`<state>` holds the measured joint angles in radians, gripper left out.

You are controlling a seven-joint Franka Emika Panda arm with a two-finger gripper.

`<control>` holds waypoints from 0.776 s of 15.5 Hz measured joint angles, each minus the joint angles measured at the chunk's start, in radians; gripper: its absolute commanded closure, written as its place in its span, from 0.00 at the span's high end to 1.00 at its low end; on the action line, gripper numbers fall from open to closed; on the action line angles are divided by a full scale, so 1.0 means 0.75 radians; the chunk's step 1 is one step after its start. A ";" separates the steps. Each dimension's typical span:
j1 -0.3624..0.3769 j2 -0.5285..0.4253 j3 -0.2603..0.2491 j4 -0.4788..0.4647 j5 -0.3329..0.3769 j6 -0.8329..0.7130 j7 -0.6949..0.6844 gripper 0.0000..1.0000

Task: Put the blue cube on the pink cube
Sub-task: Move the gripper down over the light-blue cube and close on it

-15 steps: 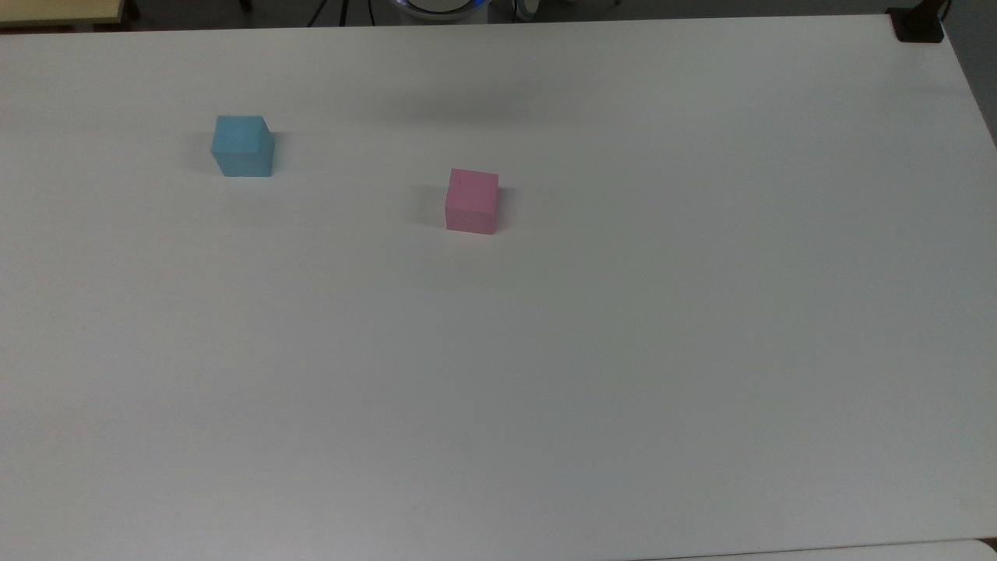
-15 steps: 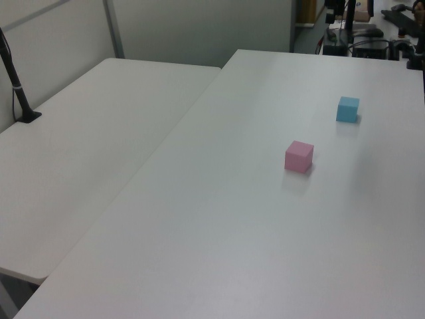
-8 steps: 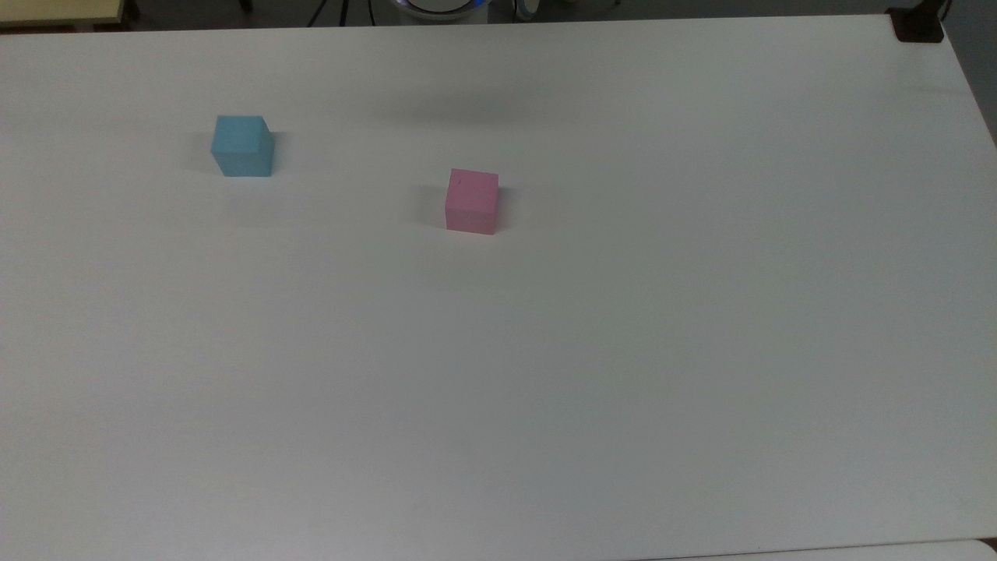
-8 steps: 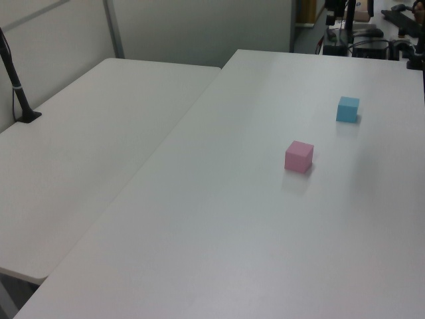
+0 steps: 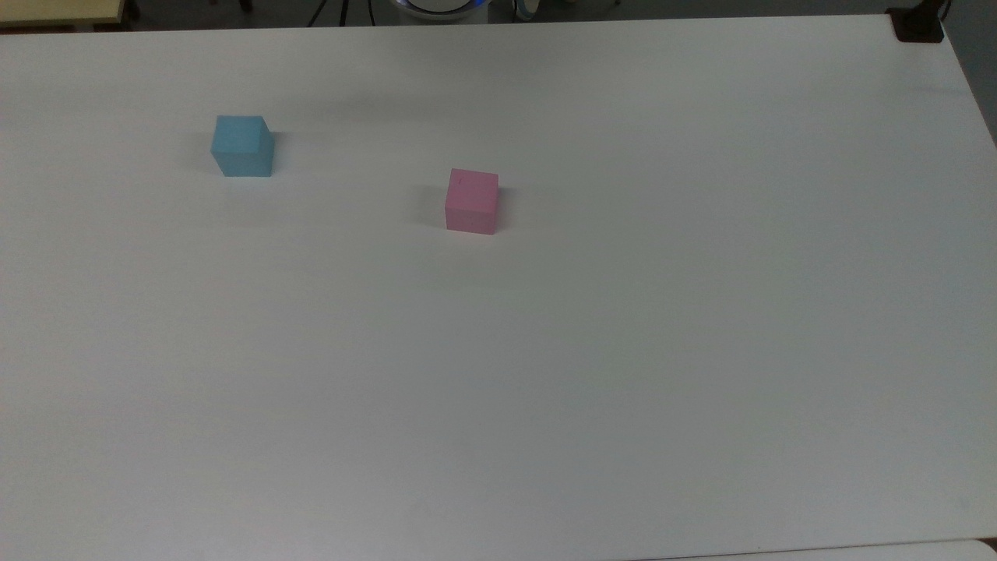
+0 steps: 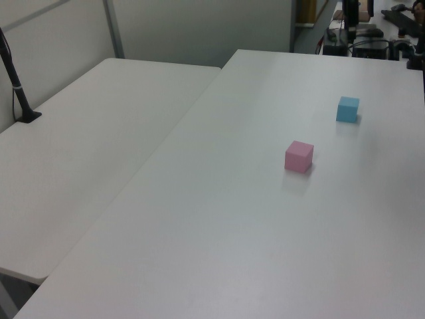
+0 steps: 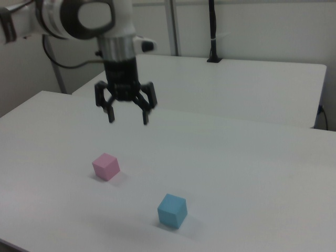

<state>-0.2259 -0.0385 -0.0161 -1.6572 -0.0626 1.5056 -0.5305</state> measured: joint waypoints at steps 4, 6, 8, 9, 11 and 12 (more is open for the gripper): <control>-0.051 0.008 -0.123 -0.166 -0.002 0.144 -0.099 1.00; -0.058 0.013 -0.176 -0.299 -0.002 0.347 -0.106 1.00; -0.060 0.023 -0.205 -0.421 -0.002 0.518 -0.106 1.00; -0.061 0.029 -0.213 -0.469 -0.002 0.578 -0.106 1.00; -0.061 0.043 -0.216 -0.525 -0.002 0.645 -0.106 1.00; -0.061 0.055 -0.216 -0.539 -0.002 0.661 -0.106 1.00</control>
<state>-0.2714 0.0027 -0.1782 -2.0611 -0.0640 2.0015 -0.6103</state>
